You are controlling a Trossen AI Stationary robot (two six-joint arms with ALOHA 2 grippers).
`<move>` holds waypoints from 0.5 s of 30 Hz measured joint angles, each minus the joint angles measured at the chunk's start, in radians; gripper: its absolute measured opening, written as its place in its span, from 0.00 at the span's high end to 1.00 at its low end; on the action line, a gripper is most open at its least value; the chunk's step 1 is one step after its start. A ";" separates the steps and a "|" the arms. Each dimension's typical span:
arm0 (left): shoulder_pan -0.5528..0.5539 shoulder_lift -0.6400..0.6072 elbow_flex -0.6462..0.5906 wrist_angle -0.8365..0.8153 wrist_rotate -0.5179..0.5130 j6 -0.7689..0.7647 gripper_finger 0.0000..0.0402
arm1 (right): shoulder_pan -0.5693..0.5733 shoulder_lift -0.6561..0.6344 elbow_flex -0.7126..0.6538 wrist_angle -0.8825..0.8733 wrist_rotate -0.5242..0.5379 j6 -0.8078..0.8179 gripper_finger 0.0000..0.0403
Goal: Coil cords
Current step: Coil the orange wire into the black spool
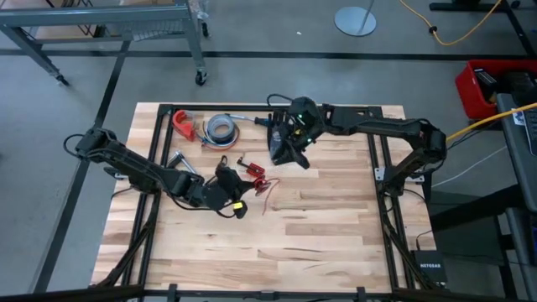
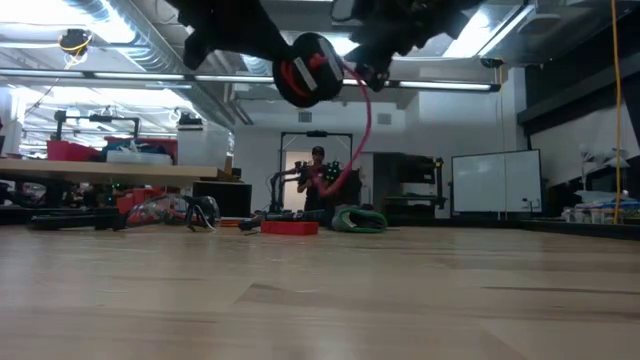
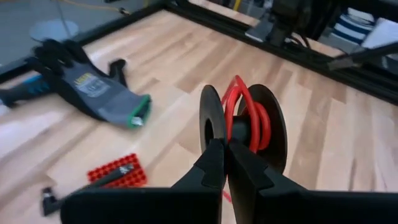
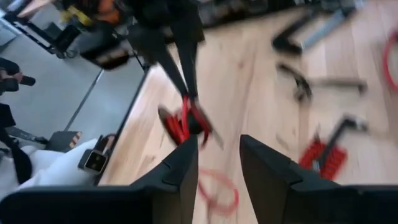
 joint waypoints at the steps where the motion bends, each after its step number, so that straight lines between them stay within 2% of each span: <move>1: -0.005 -0.005 0.000 -0.005 -0.015 0.000 1.00 | -0.009 0.000 0.015 -0.050 0.001 0.000 0.70; 10: -0.011 -0.050 0.000 -0.014 -0.175 0.032 1.00 | -0.014 0.000 0.037 -0.360 0.014 -0.003 0.70; 15: -0.010 -0.073 0.000 -0.003 -0.253 0.044 1.00 | 0.035 0.001 0.036 -0.374 0.134 -0.028 0.70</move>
